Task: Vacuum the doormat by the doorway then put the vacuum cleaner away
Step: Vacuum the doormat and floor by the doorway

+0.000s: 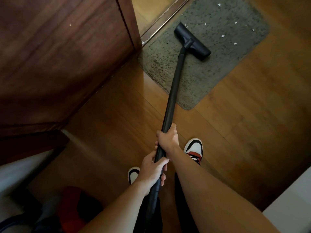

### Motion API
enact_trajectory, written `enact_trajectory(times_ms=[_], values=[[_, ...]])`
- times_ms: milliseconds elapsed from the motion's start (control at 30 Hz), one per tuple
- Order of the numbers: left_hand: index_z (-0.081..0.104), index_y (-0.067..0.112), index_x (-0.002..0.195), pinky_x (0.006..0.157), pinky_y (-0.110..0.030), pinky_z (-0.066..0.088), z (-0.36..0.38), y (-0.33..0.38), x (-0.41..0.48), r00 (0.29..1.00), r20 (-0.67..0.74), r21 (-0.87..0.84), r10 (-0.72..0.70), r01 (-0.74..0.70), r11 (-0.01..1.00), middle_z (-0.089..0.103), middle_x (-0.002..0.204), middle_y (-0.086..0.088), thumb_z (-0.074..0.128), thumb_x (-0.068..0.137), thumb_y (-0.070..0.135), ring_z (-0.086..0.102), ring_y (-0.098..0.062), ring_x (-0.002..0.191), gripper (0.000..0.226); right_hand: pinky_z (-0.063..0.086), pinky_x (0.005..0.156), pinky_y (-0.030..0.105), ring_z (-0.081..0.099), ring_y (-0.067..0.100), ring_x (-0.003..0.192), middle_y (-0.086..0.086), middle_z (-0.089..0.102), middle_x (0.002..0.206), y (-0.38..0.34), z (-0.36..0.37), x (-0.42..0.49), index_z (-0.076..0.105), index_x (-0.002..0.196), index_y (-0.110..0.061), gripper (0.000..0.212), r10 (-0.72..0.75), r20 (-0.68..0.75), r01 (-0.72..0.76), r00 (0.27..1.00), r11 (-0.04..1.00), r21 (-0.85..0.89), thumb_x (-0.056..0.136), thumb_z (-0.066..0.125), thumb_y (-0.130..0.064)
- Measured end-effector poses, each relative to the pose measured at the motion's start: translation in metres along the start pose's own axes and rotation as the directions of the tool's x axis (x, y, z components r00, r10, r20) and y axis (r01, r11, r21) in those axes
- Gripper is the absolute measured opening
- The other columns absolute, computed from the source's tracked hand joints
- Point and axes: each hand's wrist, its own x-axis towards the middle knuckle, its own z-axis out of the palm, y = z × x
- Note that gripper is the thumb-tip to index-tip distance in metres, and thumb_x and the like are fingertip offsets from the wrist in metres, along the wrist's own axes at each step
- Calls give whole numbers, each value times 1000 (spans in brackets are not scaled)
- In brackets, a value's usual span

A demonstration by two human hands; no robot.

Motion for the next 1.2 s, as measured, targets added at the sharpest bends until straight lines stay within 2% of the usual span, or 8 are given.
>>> enact_trajectory(times_ms=[200,367,533,667,967,1200], values=[[64,9,93,42,-29,41,55,40,23,1000,-20,-32,4,-4,999,54,65,-5,65,92,13,46,-20,42,5,53,50,32,56,18,47,13,57,77,-43,-46,35,37,115,-21,31,-36,23,37,999,997,-62,94,55,-7],[62,8,89,40,-27,38,89,77,41,1000,-24,-74,4,-5,997,52,65,-6,63,93,11,43,-21,40,5,49,45,27,55,15,43,10,59,71,-83,-75,59,33,126,-20,39,-67,33,71,997,988,-134,95,55,-8],[60,5,88,40,-26,37,109,114,51,999,-17,-93,31,-33,995,51,66,-9,64,94,12,42,-21,41,9,53,50,31,57,18,47,13,58,81,-119,-90,80,34,122,-20,37,-59,51,65,997,990,-129,95,56,-8],[63,6,91,41,-27,37,122,131,53,999,-12,-134,33,-34,990,51,66,-8,65,94,13,42,-20,42,7,49,44,28,56,17,44,17,61,87,-137,-100,89,33,119,-19,34,-59,44,66,997,983,-169,95,55,-9],[65,9,86,42,-26,37,128,125,41,1000,-20,-195,7,-10,981,53,63,-6,67,93,14,43,-18,40,9,50,44,27,58,18,47,20,64,91,-137,-105,75,31,124,-20,40,-48,50,57,998,978,-202,95,56,-7],[64,4,94,41,-26,38,93,86,23,998,-55,-197,-8,-3,980,54,65,-7,65,93,13,43,-19,41,9,49,43,26,58,19,49,19,61,89,-100,-71,47,32,124,-20,41,-33,80,50,996,973,-226,94,55,-5]])
